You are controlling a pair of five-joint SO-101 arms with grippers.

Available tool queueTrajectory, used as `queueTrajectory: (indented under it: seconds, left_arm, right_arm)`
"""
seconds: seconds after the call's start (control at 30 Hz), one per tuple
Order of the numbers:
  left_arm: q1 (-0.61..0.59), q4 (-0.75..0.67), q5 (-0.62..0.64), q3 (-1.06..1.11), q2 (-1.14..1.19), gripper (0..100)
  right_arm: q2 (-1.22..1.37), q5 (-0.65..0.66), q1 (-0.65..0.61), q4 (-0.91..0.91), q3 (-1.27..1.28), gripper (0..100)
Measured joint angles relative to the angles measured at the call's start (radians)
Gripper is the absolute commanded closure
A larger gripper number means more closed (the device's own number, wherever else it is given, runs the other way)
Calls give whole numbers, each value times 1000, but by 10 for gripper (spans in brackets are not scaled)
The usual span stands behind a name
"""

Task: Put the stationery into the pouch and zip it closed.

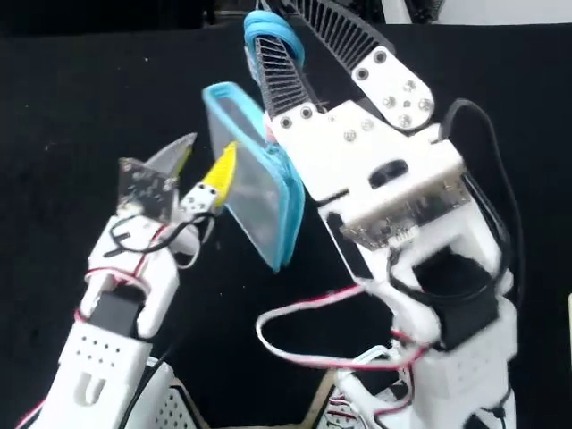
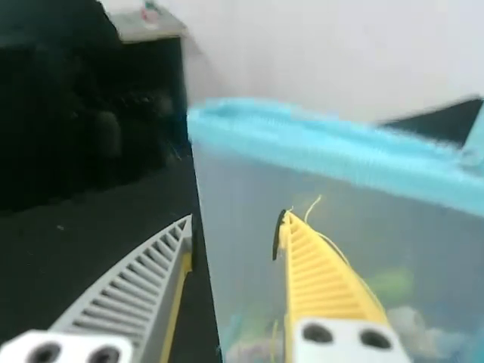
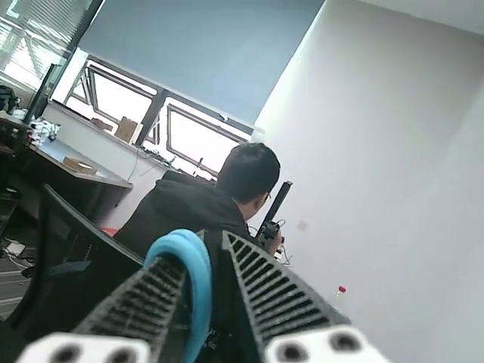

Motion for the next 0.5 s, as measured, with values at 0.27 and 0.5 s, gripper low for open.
queueTrajectory:
  seconds: [0.27, 0.5]
  left_arm:
    - [41, 46, 0, -115, 155, 812]
    - [41, 379, 0, -120, -54, 810]
  right_arm:
    - [-58, 0, -43, 78, -2, 988]
    - [-60, 0, -43, 78, -2, 988]
